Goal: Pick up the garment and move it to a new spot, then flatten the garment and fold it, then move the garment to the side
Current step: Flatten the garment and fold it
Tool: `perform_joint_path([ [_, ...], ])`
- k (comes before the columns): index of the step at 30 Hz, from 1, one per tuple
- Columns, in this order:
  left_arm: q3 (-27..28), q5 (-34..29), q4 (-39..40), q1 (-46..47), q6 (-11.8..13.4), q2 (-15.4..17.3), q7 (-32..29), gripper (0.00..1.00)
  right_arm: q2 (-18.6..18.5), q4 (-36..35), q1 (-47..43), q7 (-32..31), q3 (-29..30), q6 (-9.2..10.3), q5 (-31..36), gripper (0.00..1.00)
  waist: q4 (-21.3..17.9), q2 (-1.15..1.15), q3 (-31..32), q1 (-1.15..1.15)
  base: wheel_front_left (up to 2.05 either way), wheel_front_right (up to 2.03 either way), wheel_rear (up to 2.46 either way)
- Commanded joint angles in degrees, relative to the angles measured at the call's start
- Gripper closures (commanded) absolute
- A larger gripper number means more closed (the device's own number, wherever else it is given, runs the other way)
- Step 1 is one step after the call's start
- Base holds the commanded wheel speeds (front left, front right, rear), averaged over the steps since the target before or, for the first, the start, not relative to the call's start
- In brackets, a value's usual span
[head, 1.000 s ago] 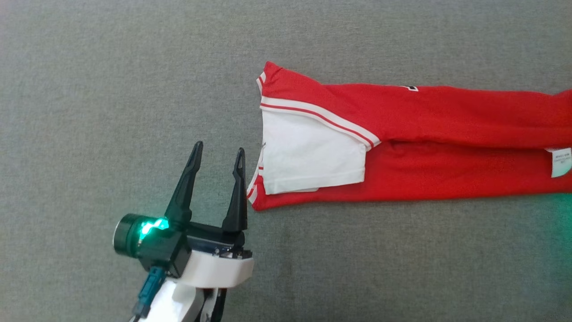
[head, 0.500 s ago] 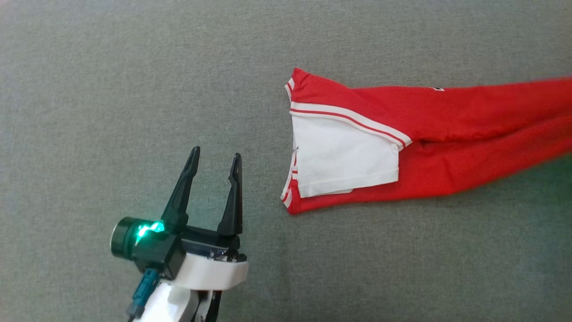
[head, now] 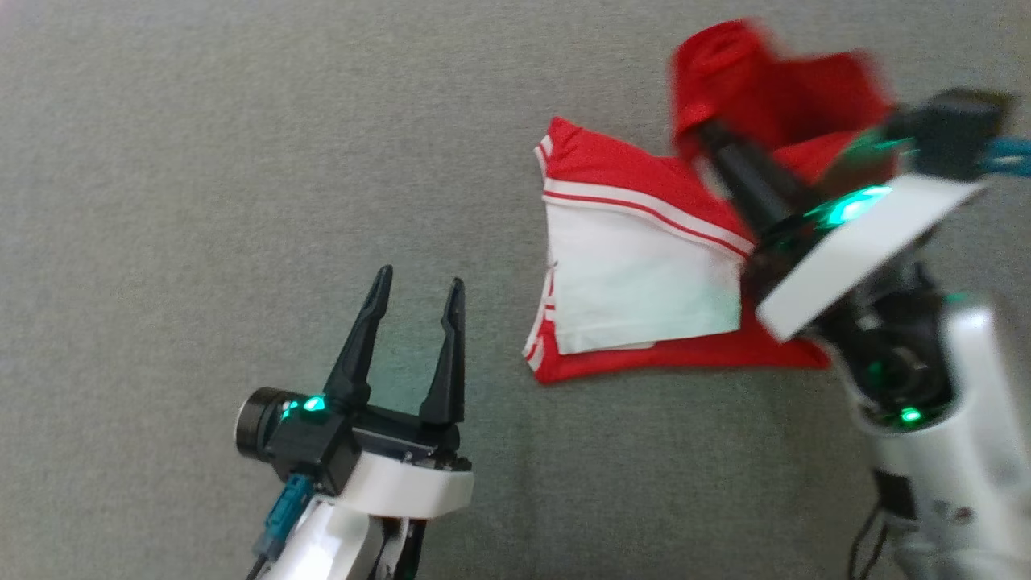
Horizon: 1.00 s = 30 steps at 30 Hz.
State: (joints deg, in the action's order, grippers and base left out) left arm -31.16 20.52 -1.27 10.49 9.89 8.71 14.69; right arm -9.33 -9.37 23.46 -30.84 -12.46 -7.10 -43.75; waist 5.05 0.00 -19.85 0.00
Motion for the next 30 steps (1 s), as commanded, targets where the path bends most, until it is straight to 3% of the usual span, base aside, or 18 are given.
perform_joint_path([
  [1,2.23,-0.87,1.36,1.46,-0.42,-0.20,0.30,0.00,0.45,-1.11,1.33,-0.18,-1.83,-0.39,0.50,1.00,0.93,0.00,-0.32,0.00,0.00,0.00,0.00],
  [5,3.59,-1.18,0.55,1.01,-1.41,-1.65,0.30,0.00,-0.34,3.81,1.35,-0.64,-10.04,-0.39,1.06,1.00,2.89,0.00,-0.95,0.00,0.00,0.00,0.00],
  [6,3.94,-1.28,0.47,0.82,-1.56,-1.87,0.30,0.00,-0.28,4.44,1.23,-0.30,-11.21,-0.39,0.79,0.66,3.01,0.00,-1.00,0.00,0.00,0.00,0.00],
  [7,4.27,-1.40,0.36,0.63,-1.75,-2.09,0.30,0.00,-0.22,5.06,1.24,0.31,-12.18,-0.39,0.74,0.00,3.07,0.00,-1.03,0.00,0.00,0.00,0.00],
  [10,4.96,-1.81,-0.14,0.20,-2.34,-2.79,0.30,0.00,0.45,6.02,1.84,3.93,-14.34,-0.39,0.82,0.00,2.90,0.00,-0.72,0.00,0.00,0.00,0.00],
  [14,5.80,-2.36,-0.64,-0.16,-3.05,-3.34,0.30,0.00,1.33,3.16,3.13,11.86,-13.00,-0.39,-1.88,0.00,1.78,0.00,0.67,0.00,0.00,0.00,0.00],
  [20,7.89,-2.97,-0.44,-1.95,-3.49,-3.14,0.30,0.00,-5.14,-1.09,1.05,23.02,-4.84,-0.39,1.41,0.00,-0.83,0.00,4.02,0.00,0.00,0.00,0.00],
  [27,8.72,-3.08,-0.52,-3.66,-3.84,-3.38,0.30,0.00,-9.43,1.41,-6.29,31.27,1.59,-0.39,5.54,0.00,-2.23,0.00,6.78,0.00,0.00,0.00,0.00],
  [28,8.74,-3.15,-0.53,-3.90,-3.90,-3.42,0.30,0.00,-9.59,2.25,-7.54,31.99,1.84,-0.39,5.67,0.22,-2.27,0.00,7.04,0.00,0.00,0.00,0.00],
  [29,8.72,-3.23,-0.53,-4.12,-3.96,-3.47,0.30,0.00,-9.87,2.91,-8.54,32.79,1.72,-0.39,5.85,0.78,-2.27,0.00,7.22,0.00,0.00,0.00,0.00],
  [30,8.70,-3.31,-0.50,-4.29,-4.03,-3.53,0.30,0.00,-10.16,3.69,-9.49,33.35,1.33,-0.39,6.20,1.00,-2.22,0.00,7.36,0.00,0.00,0.00,0.00],
])
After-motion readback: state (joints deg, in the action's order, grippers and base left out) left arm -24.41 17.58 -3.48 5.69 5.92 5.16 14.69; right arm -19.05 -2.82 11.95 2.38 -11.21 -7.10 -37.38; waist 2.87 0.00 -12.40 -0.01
